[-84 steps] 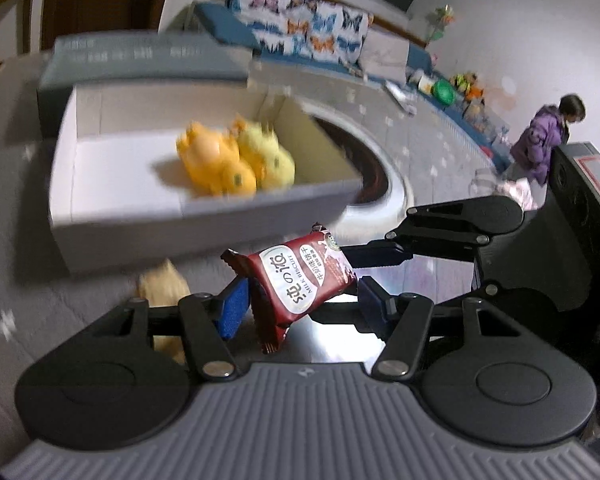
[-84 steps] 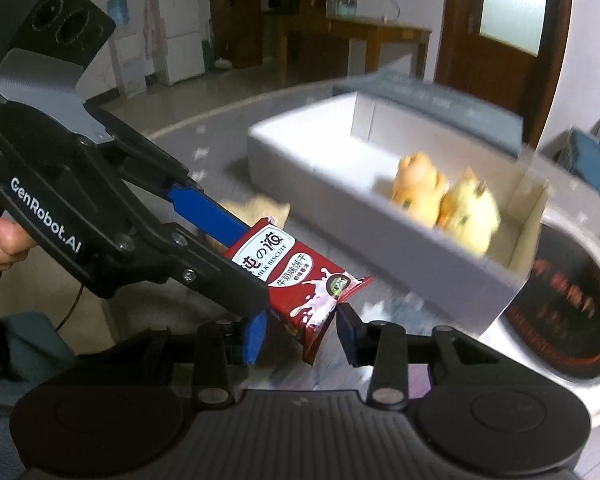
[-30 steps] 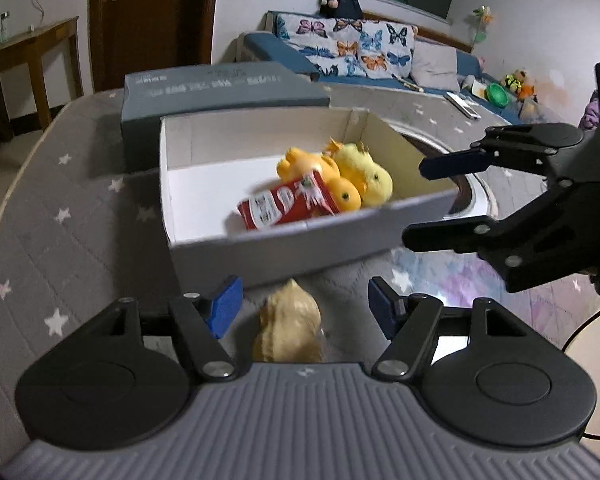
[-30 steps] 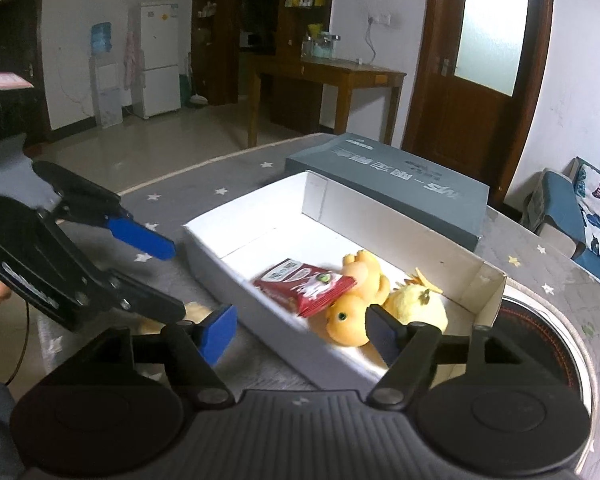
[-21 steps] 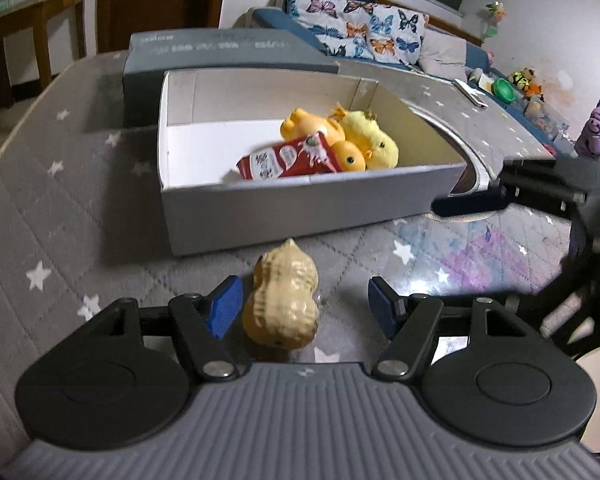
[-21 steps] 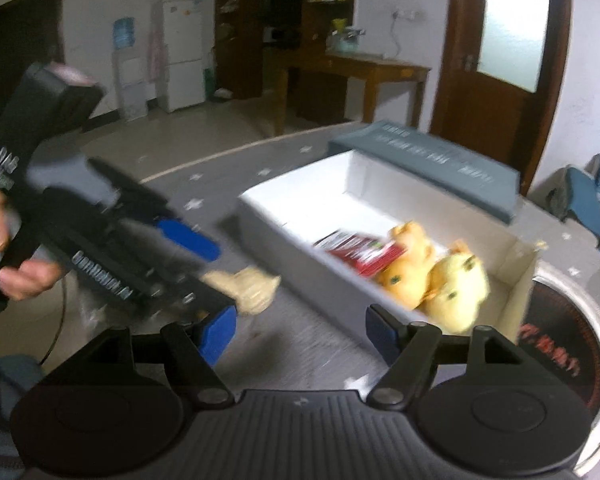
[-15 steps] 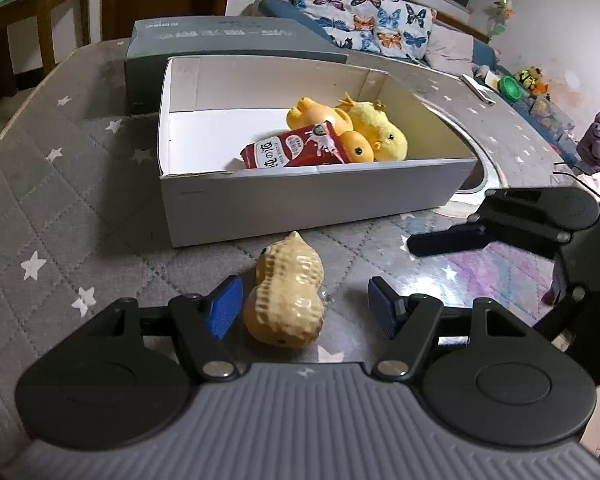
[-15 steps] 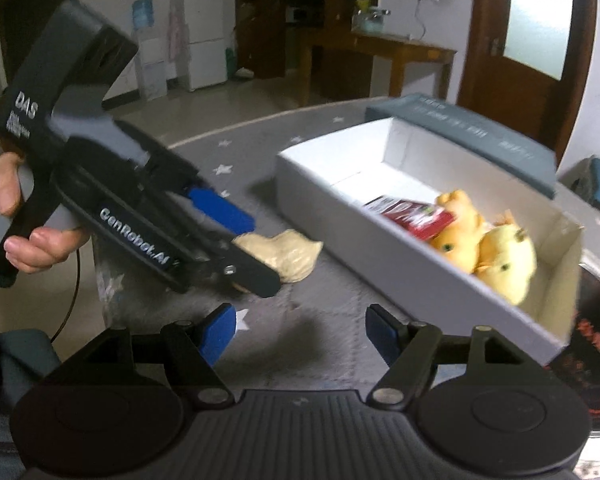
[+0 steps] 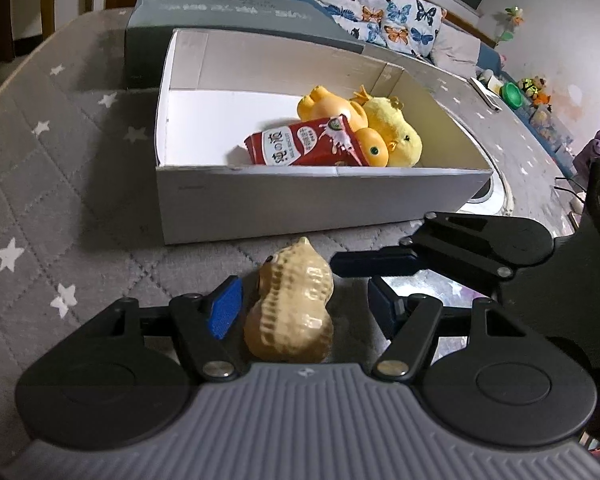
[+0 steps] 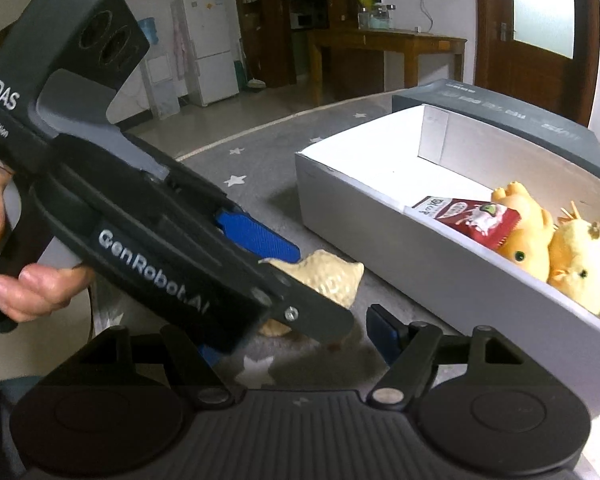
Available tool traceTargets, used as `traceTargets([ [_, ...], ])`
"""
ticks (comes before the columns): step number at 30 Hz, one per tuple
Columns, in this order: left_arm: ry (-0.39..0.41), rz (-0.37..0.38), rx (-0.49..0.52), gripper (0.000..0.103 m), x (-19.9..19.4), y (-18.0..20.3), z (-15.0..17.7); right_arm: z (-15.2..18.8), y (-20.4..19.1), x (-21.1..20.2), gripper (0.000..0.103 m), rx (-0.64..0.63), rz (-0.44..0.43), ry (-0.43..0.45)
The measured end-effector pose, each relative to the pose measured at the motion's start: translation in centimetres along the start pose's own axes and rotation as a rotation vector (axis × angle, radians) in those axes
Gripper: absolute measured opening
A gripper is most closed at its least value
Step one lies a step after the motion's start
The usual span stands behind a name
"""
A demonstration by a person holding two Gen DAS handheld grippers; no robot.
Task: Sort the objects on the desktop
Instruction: 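Grasp the peanut-shaped toy with the left gripper, then lower the peanut toy into the white box and release it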
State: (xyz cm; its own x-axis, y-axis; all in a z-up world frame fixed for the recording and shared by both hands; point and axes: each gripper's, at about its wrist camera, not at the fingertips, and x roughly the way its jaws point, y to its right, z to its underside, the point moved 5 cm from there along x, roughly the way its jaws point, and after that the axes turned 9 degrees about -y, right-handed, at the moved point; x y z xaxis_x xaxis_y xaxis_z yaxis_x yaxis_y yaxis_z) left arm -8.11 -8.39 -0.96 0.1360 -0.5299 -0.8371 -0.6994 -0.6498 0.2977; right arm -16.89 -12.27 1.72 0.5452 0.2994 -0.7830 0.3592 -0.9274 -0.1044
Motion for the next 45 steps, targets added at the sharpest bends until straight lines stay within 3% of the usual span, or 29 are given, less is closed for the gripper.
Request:
traceTargets([
  [10, -0.012, 0.031, -0.015, 0.054, 0.1, -0.1, 0.0, 0.1, 0.5, 1.2, 0.066, 0.022, -0.016, -0.01],
  [19, 0.025, 0.065, 0.006, 0.054, -2.5, 1.7, -0.7, -0.1, 0.1, -1.0, 0.066, 0.012, -0.011, 0.02],
  [25, 0.095, 0.072, 0.065, 0.054, -4.7, 3.8, -3.7, -1.6, 0.6, -4.5, 0.066, -0.022, 0.047, 0.091],
  [31, 0.131, 0.071, 0.094, 0.054, -3.5, 4.5, -8.0, -4.1, 3.3, -6.2, 0.066, -0.004, 0.125, 0.151],
  [45, 0.107, 0.109, 0.053, 0.054, 2.2, 4.0, -14.4, -4.8, 10.5, -3.6, 0.067, 0.142, 0.23, 0.111],
])
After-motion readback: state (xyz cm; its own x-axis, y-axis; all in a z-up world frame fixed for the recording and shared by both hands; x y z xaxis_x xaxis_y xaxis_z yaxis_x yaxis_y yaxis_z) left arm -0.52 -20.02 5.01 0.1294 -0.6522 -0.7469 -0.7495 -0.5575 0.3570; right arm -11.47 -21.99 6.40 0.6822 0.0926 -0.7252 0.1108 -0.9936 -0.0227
